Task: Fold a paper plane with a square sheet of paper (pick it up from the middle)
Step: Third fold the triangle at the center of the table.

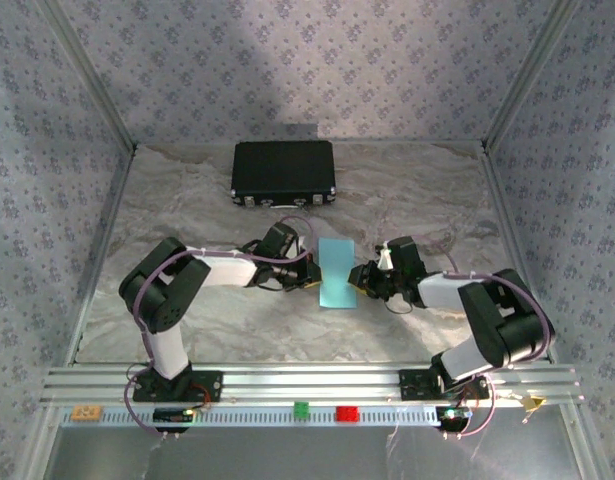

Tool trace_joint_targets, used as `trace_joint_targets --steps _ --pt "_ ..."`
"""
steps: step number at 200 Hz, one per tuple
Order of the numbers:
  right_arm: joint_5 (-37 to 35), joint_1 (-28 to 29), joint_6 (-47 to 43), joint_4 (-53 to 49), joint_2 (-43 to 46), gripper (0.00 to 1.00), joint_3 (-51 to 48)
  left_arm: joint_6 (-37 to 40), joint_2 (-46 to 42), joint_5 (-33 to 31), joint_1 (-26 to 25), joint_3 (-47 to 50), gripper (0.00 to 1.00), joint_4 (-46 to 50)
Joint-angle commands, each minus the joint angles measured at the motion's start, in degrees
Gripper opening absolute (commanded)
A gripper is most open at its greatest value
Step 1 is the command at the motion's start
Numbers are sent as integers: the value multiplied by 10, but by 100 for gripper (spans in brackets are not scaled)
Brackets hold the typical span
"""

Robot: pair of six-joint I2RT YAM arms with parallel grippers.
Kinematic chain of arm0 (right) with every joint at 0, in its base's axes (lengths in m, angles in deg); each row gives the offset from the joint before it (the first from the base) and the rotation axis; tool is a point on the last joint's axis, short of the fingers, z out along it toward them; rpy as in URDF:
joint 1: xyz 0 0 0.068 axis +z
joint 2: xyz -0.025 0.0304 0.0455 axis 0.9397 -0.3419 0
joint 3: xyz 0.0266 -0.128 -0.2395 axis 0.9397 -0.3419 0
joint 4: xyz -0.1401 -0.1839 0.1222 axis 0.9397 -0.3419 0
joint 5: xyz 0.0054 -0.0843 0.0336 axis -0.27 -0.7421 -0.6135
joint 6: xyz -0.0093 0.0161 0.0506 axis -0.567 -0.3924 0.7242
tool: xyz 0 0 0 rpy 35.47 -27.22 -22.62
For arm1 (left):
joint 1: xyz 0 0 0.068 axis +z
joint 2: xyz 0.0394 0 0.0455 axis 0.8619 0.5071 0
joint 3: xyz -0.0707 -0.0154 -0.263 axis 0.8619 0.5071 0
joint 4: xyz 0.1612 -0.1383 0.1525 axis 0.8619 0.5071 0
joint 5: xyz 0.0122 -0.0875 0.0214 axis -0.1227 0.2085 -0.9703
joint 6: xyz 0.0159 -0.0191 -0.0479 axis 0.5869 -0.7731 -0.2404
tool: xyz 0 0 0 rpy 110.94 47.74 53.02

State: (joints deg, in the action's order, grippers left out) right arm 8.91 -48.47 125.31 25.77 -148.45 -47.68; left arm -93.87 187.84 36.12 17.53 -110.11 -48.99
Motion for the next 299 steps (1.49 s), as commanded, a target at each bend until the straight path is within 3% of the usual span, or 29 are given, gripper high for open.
trace_joint_targets --steps 1,24,66,91,105,115,159,205,260,299 --pt "-29 10 -27 -46 52 36 -1 6 -33 8 6 12 0 13" --pt "-65 25 -54 -78 111 46 0 2 -53 14 14 30 0 9" --pt "-155 85 -132 -93 215 55 -14 5 -74 16 27 42 0 35" --pt "-258 165 -237 -79 265 58 -36 5 -80 17 30 42 0 40" --pt "-332 227 -311 -58 278 66 -52 4 -81 16 30 41 0 42" --pt "-361 261 -351 -48 277 66 -58 3 -83 16 30 40 0 42" --pt "-462 377 -471 -33 203 61 -34 2 -82 15 30 39 0 44" --pt "-557 453 -535 17 100 59 0 -2 -83 14 30 40 0 40" --pt "-669 506 -573 79 -1 59 23 -9 -84 13 30 46 0 30" --pt "-704 514 -570 96 -56 57 40 -9 -84 15 29 46 0 29"
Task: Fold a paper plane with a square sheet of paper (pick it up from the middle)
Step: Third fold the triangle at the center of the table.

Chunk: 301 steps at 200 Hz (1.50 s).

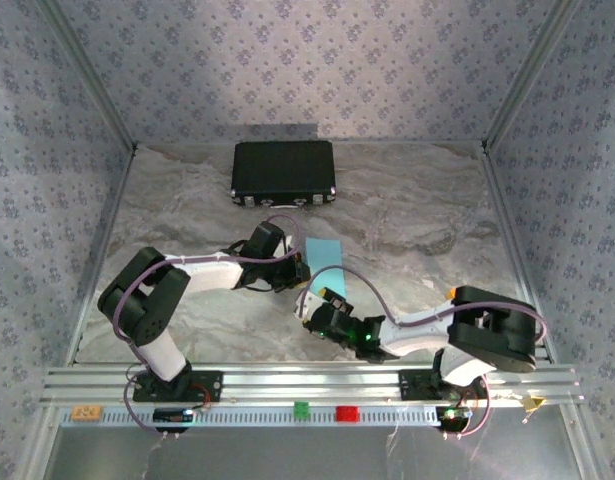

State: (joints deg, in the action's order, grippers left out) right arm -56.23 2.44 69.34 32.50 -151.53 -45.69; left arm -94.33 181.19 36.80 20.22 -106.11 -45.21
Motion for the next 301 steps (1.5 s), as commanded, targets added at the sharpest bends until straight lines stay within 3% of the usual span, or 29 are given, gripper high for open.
trace_joint_targets --steps 1,46,144,301 --pt "-53 5 -11 29 -26 57 20 -4 -17 8 2 6 0 -9" --pt "-87 15 -17 38 -40 44 20 -4 -21 6 2 9 0 -7" --pt "-69 12 2 29 -5 21 -2 0 -17 3 3 6 0 -3" --pt "-51 7 8 33 12 11 -11 1 -13 1 4 5 0 -1"
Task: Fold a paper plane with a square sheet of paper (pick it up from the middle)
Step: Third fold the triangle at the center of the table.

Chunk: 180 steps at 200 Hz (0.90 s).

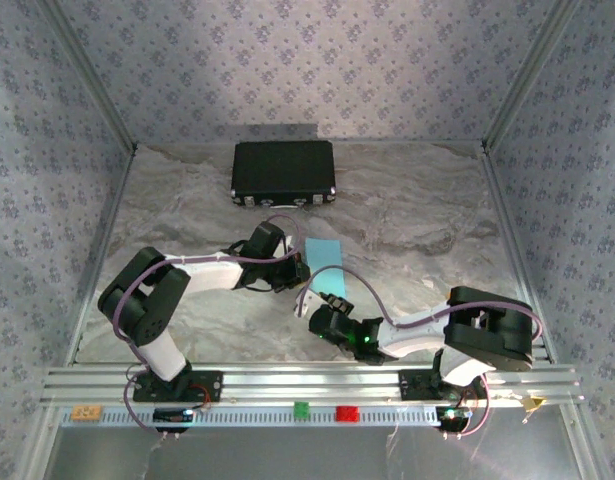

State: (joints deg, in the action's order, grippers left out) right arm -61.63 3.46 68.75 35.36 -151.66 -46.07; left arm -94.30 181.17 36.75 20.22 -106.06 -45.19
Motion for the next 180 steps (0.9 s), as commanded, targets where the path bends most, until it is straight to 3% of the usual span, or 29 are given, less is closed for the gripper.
trace_joint_targets --steps 1,87,100,110,126,150,180 --pt "3 -3 14 5 13 11 -8 0 -13 1 3 5 0 -2" --pt "14 -11 27 -10 17 1 -6 2 -15 -3 3 1 1 4" --pt "22 -13 31 -15 20 1 -5 3 -18 -7 4 2 4 11" --pt "35 -17 37 -21 25 0 -4 6 -24 -16 5 2 13 20" --pt "80 -30 60 -40 41 0 -2 13 -38 -37 8 2 26 43" --pt "187 -71 105 -71 69 0 -1 36 -68 -81 13 -2 34 98" --pt "350 -139 163 -76 97 0 -3 56 -102 -121 16 -9 37 143"
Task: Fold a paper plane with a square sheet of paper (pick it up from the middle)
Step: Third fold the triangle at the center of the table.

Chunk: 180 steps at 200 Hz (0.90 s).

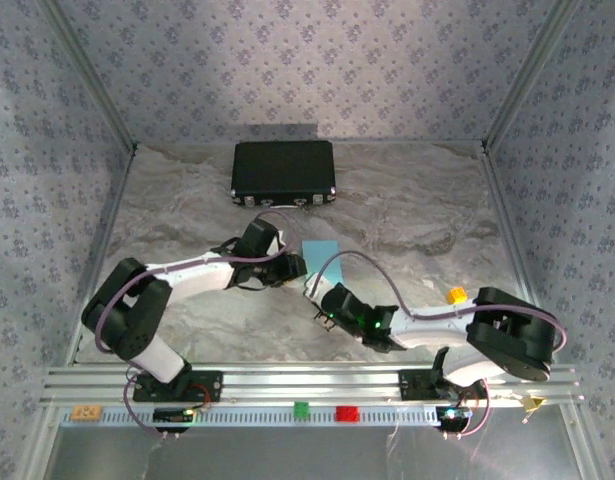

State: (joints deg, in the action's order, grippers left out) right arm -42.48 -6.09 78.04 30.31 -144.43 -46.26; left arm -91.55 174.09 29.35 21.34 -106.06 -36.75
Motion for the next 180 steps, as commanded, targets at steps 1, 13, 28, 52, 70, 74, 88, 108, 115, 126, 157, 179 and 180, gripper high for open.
trace_joint_targets --steps 1,13,28,52,70,74,88,108,115,126,157,179,180 --pt "159 -43 70 -25 24 0 -1 28 -33 -48 5 -9 37 59" --pt "214 -70 100 -48 29 0 8 30 -42 -55 7 -9 38 65" --pt "282 -102 129 -86 25 0 27 34 -49 -59 9 -9 38 69" --pt "368 -146 160 -122 12 1 54 35 -56 -58 11 -9 38 70" --pt "422 -170 179 -134 2 1 67 34 -61 -58 11 -9 38 65" --pt "430 -174 183 -135 0 1 68 33 -62 -57 11 -9 38 65" --pt "459 -184 192 -128 -6 1 70 35 -62 -56 12 -11 38 64" --pt "484 -189 197 -116 -11 1 67 37 -57 -47 14 -17 38 62" --pt "490 -188 197 -110 -12 1 66 38 -55 -43 14 -19 38 60" --pt "498 -186 196 -98 -12 1 63 40 -50 -36 15 -24 37 58" --pt "509 -180 199 -77 -15 1 52 52 -28 -15 17 -45 31 52" --pt "516 -178 202 -66 -19 1 48 62 -1 1 18 -67 25 49" --pt "517 -178 203 -66 -20 1 48 63 0 2 18 -68 24 49"
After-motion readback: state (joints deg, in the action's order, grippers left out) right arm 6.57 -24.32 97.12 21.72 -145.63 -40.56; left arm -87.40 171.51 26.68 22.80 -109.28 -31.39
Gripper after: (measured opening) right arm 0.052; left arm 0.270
